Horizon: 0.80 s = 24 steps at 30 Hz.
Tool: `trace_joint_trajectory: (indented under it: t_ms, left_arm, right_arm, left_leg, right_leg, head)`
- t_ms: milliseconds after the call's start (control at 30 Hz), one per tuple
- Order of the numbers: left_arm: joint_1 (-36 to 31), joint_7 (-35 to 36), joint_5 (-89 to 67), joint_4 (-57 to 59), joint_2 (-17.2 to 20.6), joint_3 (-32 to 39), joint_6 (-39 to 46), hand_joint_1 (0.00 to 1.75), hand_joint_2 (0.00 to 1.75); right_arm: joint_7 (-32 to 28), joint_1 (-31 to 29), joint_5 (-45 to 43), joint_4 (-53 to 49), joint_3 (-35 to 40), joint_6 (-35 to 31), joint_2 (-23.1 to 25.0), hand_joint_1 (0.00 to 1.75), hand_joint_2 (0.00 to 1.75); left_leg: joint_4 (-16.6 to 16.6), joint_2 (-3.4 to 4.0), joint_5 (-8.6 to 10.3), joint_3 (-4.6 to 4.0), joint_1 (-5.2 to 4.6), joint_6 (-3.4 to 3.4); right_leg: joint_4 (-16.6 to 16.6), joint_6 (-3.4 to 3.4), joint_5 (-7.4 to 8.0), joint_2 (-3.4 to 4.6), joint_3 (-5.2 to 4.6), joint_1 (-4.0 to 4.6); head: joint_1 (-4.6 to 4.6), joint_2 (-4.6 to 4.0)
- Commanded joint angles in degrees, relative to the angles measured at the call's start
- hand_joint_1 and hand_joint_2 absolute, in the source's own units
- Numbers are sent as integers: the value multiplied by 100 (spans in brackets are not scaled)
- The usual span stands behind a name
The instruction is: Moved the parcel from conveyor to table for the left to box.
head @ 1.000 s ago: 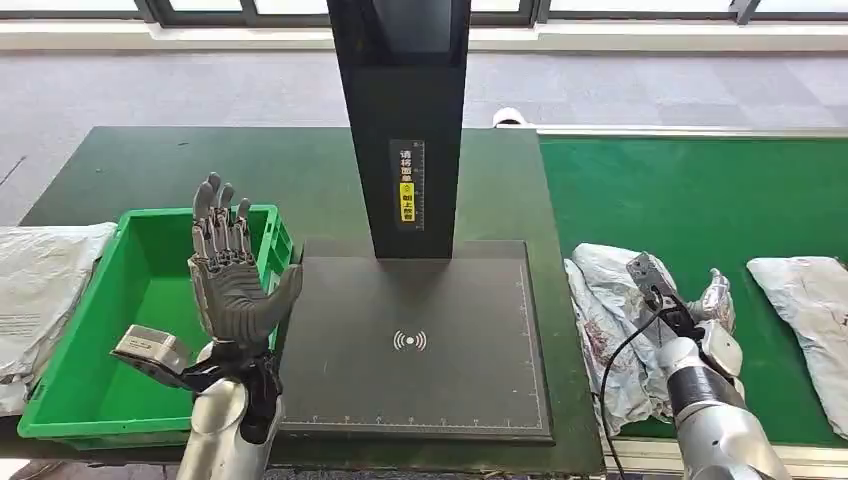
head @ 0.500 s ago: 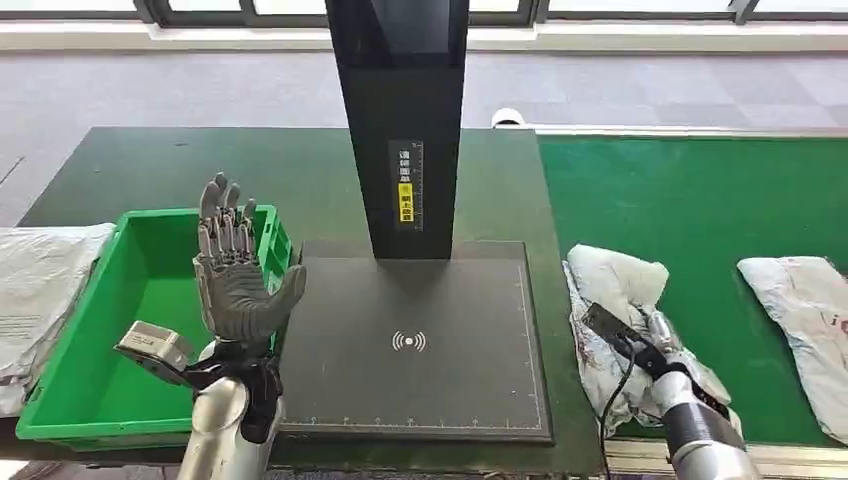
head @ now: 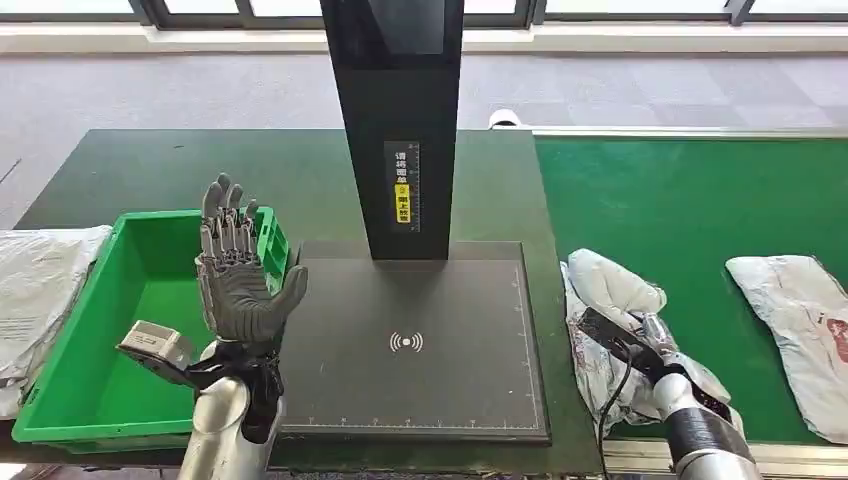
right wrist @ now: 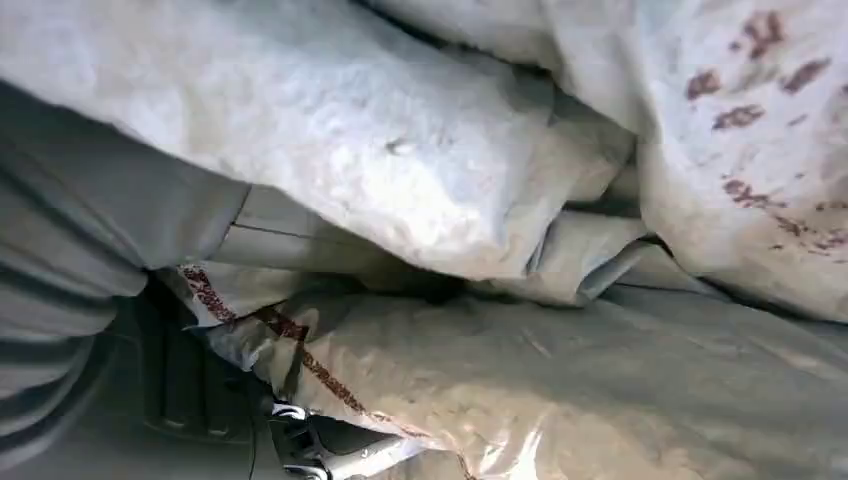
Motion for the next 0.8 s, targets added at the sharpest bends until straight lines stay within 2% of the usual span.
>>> trace_joint_trajectory:
  t_ms: [33,467,500,533,567,600,633,733,767,800]
  left_arm:
    - [-119,32,4,266,99,58,-27,0,175]
    - [-114,34,-6,254,99,48,-36,0,175]
    - [-23,43,12,152,-59,184,151,0,175]
    - [210,104,-37,-175,-133,150,166,0,175]
    - [279,153,-57,-290,-142,106,164,0,175]
    - [309,179,-65,-342,-135,77,171,0,175]
    - [309,179,-65,-342,-135,77,171,0,175]
    - [263,183,-64,-285,-125,78,174,0,175]
    - [263,183,-64,-285,-125,78,174,0,175]
    - [238,182,-69,-253,-121,80,166,0,175]
  right_arm:
    - [11,302,-239,107,457,78,-29,175,175]
    - [30,302,-305,99,505,66,-44,175,175]
    - [-690,857,-1025,-621,-215,-654,676,175,175]
    - [-2012,740,-2113,-3501,-690,-3534,1431,175,175]
    - [-899,765,-1570,-5093,-331,-4796,1553,175,175]
    - [-171,812,-1306,-5697,11,-4533,1452,175,175]
    - [-171,812,-1306,-5697,11,-4533,1452,175,175]
    - [-348,909,-1564,-5330,80,-4862,1287,175,175]
    - [-348,909,-1564,-5330,80,-4862,1287,175,175]
    - [-612,914,-1817,-5095,52,-5022,1248,175,175]
  left_leg:
    - [-10,-11,2,9,3,-1]
    - [-18,-15,5,11,4,-2]
    - [-9,-13,1,8,4,-2]
    - [-13,-14,2,10,4,-2]
    - [-24,-13,1,22,12,-6]
    - [8,71,-10,-22,-9,-6]
    - [9,82,-13,-24,-7,-8]
    - [5,42,-5,-57,-14,-12]
    - [-7,-11,19,-73,-24,-5]
    - [-14,-26,26,-60,-17,-5]
  right_leg:
    - [-13,-3,0,-11,14,4]
    - [-21,-4,2,-15,19,5]
    - [-12,-3,-1,-12,14,4]
    - [-17,-3,0,-14,17,5]
    - [-29,-8,0,-13,30,13]
    - [23,-7,8,71,-52,-9]
    - [28,-10,7,82,-48,-7]
    - [56,-15,-3,42,-84,-30]
    - [42,-13,1,-12,-99,-44]
    - [30,-15,-5,-27,-79,-36]
  head:
    - [0,0]
    - [0,0]
    - [0,0]
    - [0,0]
    - [0,2]
    - [-2,0]
    - [7,2]
    - [-9,0]
    - [-9,2]
    - [-4,0]
